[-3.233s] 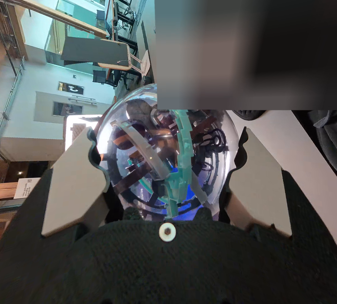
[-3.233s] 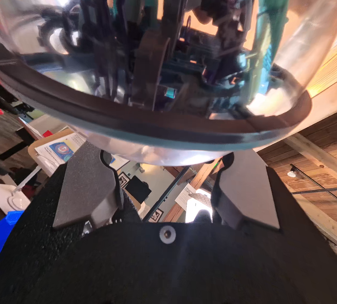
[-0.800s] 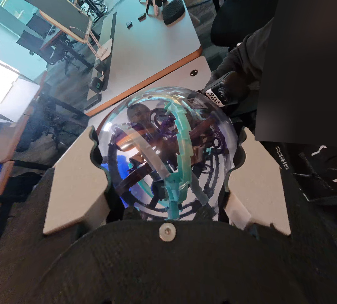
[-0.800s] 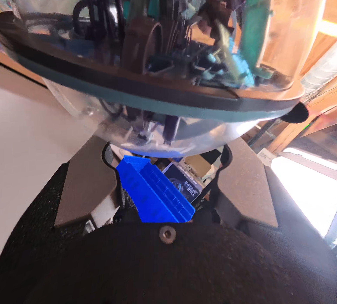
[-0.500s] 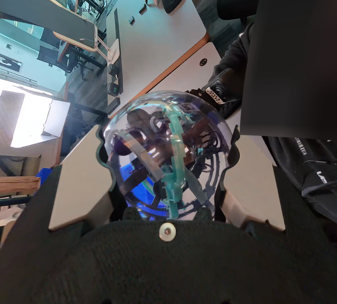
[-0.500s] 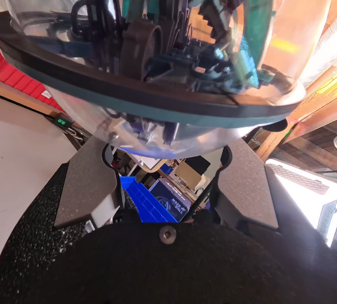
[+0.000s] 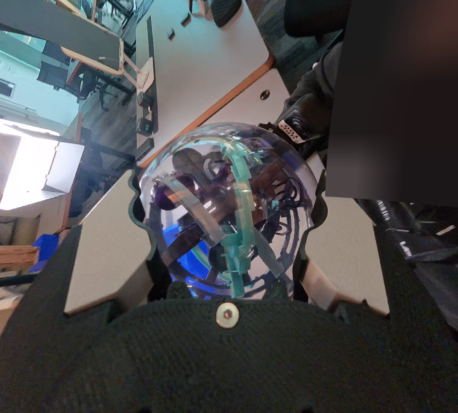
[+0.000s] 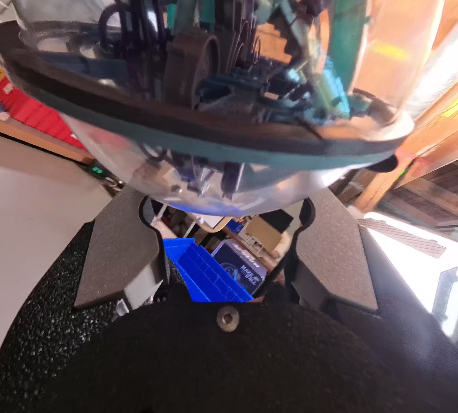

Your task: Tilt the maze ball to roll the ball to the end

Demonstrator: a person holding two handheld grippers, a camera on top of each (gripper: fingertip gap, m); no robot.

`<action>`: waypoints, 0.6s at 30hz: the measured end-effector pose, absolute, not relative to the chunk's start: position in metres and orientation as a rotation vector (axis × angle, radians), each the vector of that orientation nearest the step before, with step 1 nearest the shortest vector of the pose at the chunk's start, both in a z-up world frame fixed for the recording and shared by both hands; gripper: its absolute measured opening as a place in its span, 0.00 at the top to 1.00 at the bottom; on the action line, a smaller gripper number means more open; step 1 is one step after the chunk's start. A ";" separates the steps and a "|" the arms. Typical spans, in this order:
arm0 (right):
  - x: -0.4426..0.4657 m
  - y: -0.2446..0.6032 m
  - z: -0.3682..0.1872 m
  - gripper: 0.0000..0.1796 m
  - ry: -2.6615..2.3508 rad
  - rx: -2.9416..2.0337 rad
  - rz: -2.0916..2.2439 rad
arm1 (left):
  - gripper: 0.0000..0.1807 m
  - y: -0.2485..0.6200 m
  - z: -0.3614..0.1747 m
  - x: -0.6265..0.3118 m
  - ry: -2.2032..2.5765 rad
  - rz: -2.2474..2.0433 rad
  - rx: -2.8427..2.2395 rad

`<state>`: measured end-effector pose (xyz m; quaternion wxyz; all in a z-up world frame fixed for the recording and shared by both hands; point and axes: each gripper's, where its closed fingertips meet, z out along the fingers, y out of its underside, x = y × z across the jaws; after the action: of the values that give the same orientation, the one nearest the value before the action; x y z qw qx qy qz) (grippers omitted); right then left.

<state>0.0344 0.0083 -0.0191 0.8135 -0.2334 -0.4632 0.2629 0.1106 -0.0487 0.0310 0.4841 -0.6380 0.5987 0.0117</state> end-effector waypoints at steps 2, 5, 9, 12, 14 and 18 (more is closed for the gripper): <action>0.013 0.025 -0.031 0.34 -1.121 -0.617 0.630 | 0.23 -0.028 0.042 0.088 1.339 -0.126 -1.619; 0.002 0.029 -0.084 0.34 -1.217 -0.713 0.658 | 0.23 -0.008 0.003 0.058 1.206 -0.347 -1.693; -0.007 0.036 -0.110 0.32 -1.290 -0.812 0.692 | 0.23 0.005 -0.020 0.045 1.145 -0.443 -1.729; -0.012 0.040 -0.134 0.33 -1.353 -0.902 0.720 | 0.23 0.016 -0.038 0.033 1.082 -0.528 -1.780; -0.013 0.040 -0.148 0.33 -1.386 -0.953 0.748 | 0.23 0.022 -0.049 0.027 1.034 -0.591 -1.807; -0.013 0.036 -0.168 0.33 -1.462 -1.031 0.779 | 0.23 0.026 -0.065 0.020 0.952 -0.682 -1.828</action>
<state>-0.0132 0.0361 -0.1682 0.5606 -0.4375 -0.6204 0.3307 0.0199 0.0255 -0.0648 0.4663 -0.7449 0.3878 -0.2780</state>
